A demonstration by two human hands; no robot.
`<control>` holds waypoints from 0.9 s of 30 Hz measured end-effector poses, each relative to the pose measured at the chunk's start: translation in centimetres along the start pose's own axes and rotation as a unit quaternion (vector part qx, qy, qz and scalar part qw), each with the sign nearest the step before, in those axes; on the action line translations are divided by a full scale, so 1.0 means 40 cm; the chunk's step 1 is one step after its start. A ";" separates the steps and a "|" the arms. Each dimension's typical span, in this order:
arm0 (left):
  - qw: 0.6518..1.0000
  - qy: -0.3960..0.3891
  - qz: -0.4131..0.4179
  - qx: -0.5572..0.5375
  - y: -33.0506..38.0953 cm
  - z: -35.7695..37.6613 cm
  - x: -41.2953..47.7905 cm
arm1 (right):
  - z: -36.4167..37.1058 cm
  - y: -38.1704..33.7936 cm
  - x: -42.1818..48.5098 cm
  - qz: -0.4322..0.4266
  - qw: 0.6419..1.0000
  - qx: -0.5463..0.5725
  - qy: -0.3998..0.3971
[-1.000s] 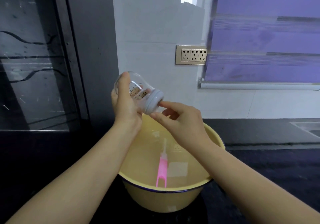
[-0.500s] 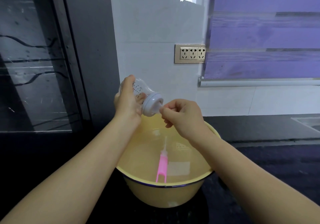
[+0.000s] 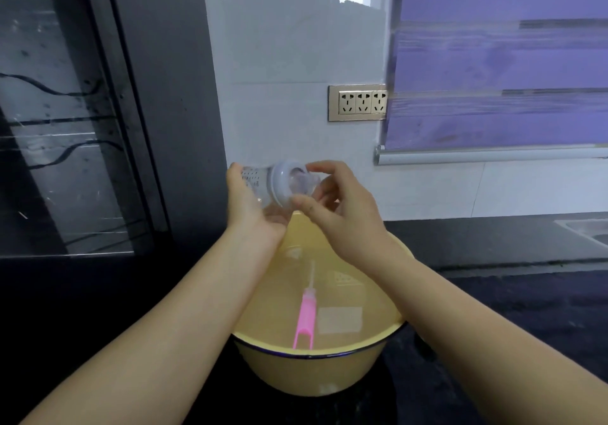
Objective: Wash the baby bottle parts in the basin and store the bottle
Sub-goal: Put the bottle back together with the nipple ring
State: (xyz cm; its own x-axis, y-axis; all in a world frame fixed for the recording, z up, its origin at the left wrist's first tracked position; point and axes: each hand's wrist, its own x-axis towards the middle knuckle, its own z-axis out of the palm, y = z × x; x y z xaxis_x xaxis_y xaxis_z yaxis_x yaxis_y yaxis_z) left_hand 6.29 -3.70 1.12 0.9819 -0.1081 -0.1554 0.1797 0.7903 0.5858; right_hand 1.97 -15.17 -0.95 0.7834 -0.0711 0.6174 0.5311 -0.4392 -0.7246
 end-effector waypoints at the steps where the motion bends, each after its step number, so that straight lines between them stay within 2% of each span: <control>1: 1.000 -0.015 -0.015 0.006 0.001 0.005 -0.010 | -0.007 -0.002 0.002 -0.032 0.999 0.013 0.036; 3: 0.998 -0.039 -0.055 0.015 0.006 0.004 -0.020 | -0.023 -0.007 0.010 -0.094 0.993 0.004 0.073; 5: 0.993 -0.048 -0.095 0.047 0.011 -0.004 -0.026 | -0.038 -0.018 0.019 -0.152 0.986 -0.036 0.062; 7: 0.984 -0.037 -0.100 0.141 0.012 -0.023 -0.017 | -0.049 -0.034 0.029 -0.174 0.981 -0.072 0.042; 9: 0.964 -0.044 -0.094 0.243 0.017 -0.035 -0.018 | -0.059 -0.051 0.045 -0.140 0.988 -0.067 0.026; 12: 0.936 -0.113 -0.091 0.322 0.029 -0.046 -0.032 | -0.071 -0.066 0.072 -0.038 0.999 -0.012 -0.007; 14: 0.898 -0.177 -0.052 0.399 0.031 -0.050 -0.044 | -0.081 -0.070 0.079 0.011 0.998 0.045 -0.036; 16: 0.840 -0.235 0.011 0.489 0.025 -0.054 -0.052 | -0.093 -0.073 0.082 0.038 0.994 0.092 -0.051; 18: 0.791 -0.254 0.090 0.549 0.010 -0.055 -0.051 | -0.100 -0.082 0.084 0.048 0.991 0.107 -0.070; 20: 0.792 -0.266 0.114 0.538 -0.007 -0.054 -0.047 | -0.102 -0.089 0.084 0.049 0.990 0.098 -0.087; 23: 0.812 -0.286 0.033 0.508 -0.023 -0.058 -0.049 | -0.101 -0.085 0.083 0.050 0.994 0.054 -0.078; 25: 0.810 -0.286 0.002 0.511 -0.025 -0.065 -0.047 | -0.101 -0.079 0.080 0.047 0.996 0.026 -0.068; 27: 0.795 -0.280 0.012 0.538 -0.026 -0.068 -0.043 | -0.103 -0.072 0.077 0.055 0.997 0.019 -0.056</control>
State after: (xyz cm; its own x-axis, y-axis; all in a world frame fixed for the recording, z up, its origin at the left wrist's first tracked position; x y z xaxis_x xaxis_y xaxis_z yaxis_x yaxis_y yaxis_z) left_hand 4.25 -2.68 -1.37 0.8047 -0.5899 0.0669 -0.1874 -0.1454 0.9715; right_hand 1.52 -17.81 4.29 0.8671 -0.0156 0.4980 0.4512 -0.3992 -0.7982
